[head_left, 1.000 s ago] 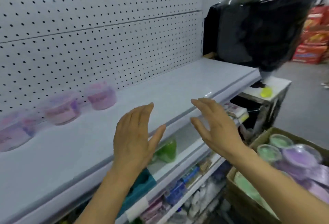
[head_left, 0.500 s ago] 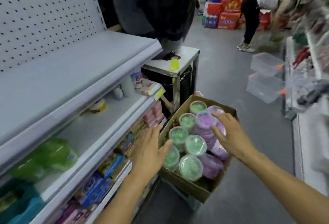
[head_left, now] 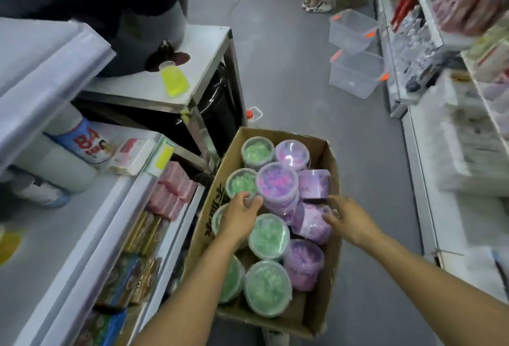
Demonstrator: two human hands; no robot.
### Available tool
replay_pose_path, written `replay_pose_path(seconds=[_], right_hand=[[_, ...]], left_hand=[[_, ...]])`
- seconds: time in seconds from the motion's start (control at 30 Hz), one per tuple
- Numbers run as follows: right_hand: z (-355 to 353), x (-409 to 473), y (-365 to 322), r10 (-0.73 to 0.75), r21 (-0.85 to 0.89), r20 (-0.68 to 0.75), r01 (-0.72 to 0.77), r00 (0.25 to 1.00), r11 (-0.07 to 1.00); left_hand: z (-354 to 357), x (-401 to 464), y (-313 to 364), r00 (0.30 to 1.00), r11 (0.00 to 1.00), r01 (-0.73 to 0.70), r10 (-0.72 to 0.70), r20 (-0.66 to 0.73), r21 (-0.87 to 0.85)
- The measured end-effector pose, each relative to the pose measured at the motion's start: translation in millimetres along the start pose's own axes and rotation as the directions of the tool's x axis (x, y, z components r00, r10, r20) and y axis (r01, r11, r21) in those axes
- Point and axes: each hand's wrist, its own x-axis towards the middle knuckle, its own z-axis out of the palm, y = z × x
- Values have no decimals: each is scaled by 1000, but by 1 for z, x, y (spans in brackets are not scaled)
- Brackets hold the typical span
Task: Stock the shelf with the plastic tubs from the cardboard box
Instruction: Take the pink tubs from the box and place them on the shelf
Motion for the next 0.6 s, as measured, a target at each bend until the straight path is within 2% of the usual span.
replay_pose_path(seconds=[0.2, 0.3, 0.47, 0.53, 0.6], right_hand=[[7, 65, -6, 48, -94, -8, -49, 999, 994], [6, 98, -10, 9, -172, -45, -17, 999, 985], [9, 133, -13, -54, -444, -44, 29, 998, 896], [10, 141, -11, -69, -508, -45, 37, 997, 861], [10, 145, -11, -95, -547, -70, 41, 993, 836]], left_hand=[[23, 73, -3, 985, 983, 170, -168, 25, -75], [33, 98, -5, 977, 973, 210, -205, 56, -92], [42, 115, -14, 972, 955, 234, -229, 49, -181], [38, 117, -16, 964, 935, 264, -246, 101, -238], [32, 119, -17, 946, 890, 307, -247, 209, -337]])
